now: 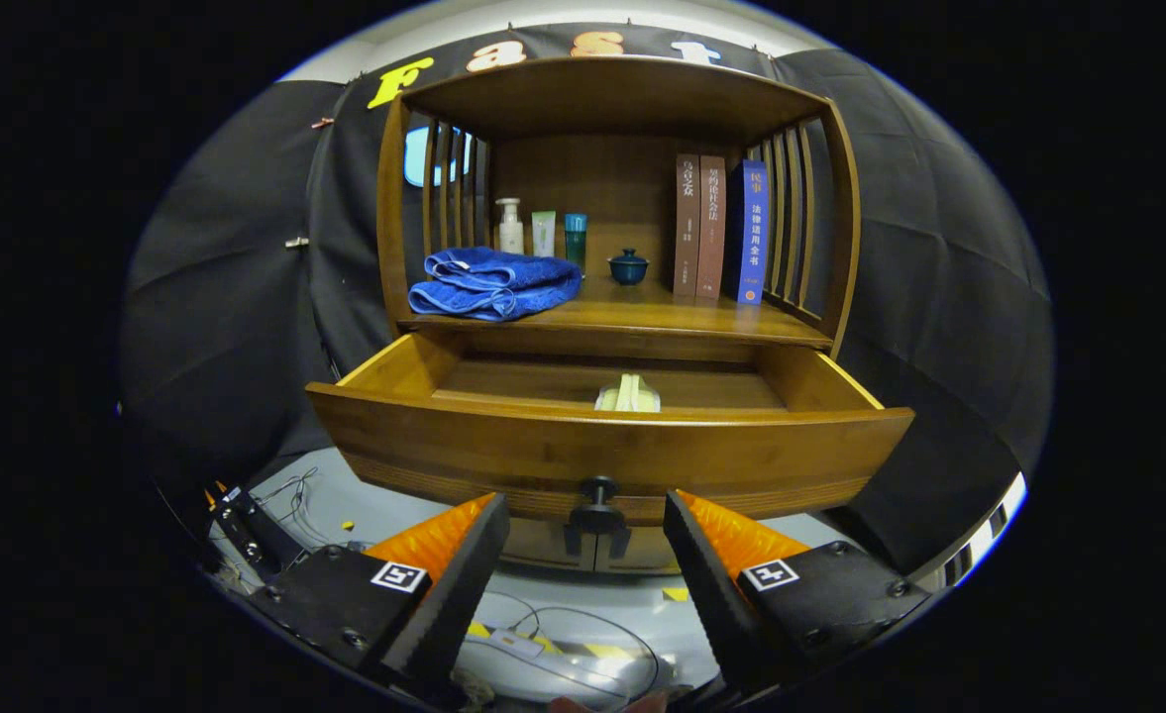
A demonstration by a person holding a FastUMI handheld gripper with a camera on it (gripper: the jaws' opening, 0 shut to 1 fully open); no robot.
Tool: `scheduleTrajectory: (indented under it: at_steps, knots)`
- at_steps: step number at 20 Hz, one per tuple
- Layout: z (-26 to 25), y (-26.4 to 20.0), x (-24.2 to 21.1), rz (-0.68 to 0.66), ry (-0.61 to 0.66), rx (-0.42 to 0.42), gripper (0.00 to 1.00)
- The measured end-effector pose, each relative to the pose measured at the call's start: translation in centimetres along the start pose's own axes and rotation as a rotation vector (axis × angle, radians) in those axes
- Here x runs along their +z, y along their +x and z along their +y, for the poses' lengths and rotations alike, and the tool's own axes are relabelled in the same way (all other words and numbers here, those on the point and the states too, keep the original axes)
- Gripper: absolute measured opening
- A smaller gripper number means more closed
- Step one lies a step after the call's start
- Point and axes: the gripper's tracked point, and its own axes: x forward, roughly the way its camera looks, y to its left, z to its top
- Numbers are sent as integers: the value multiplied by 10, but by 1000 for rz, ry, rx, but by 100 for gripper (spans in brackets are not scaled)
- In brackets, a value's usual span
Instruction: Pull open the drawer, take out the items inside it, and place them on the countertop above the cabinet.
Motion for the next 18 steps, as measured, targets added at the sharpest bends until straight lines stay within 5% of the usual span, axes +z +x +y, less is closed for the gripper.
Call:
scheduleTrajectory:
  at_steps: [4,9,18]
  knots:
    - [-1,-6,45,17,-2,36,99]
    - [-14,42,87,132,94,28,99]
    - [-30,169,46,439,80,-38,97]
